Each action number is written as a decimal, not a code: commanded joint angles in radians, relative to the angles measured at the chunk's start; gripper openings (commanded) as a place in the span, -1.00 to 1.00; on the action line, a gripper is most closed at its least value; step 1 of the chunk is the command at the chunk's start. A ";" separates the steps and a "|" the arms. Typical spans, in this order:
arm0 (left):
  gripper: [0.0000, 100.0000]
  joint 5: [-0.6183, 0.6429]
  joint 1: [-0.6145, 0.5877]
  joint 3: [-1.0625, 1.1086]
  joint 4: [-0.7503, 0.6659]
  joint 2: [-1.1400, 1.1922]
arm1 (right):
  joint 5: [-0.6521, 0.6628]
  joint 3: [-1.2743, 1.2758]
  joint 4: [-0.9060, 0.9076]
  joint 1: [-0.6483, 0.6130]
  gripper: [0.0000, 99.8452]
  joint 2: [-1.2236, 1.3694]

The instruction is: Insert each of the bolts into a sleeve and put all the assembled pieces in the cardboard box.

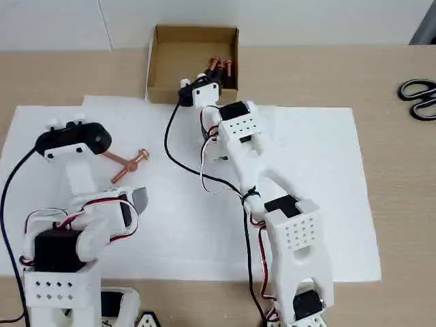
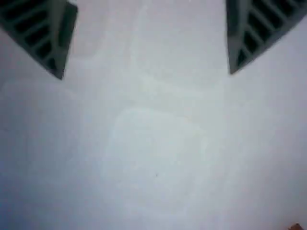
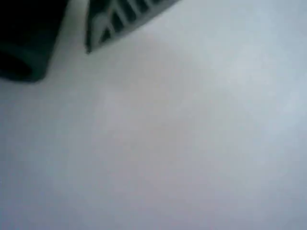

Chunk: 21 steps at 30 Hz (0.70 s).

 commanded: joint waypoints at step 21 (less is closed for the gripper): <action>-0.58 -0.005 -0.006 -0.005 -0.015 -0.014 | 0.011 -0.470 0.463 0.074 -0.99 -0.022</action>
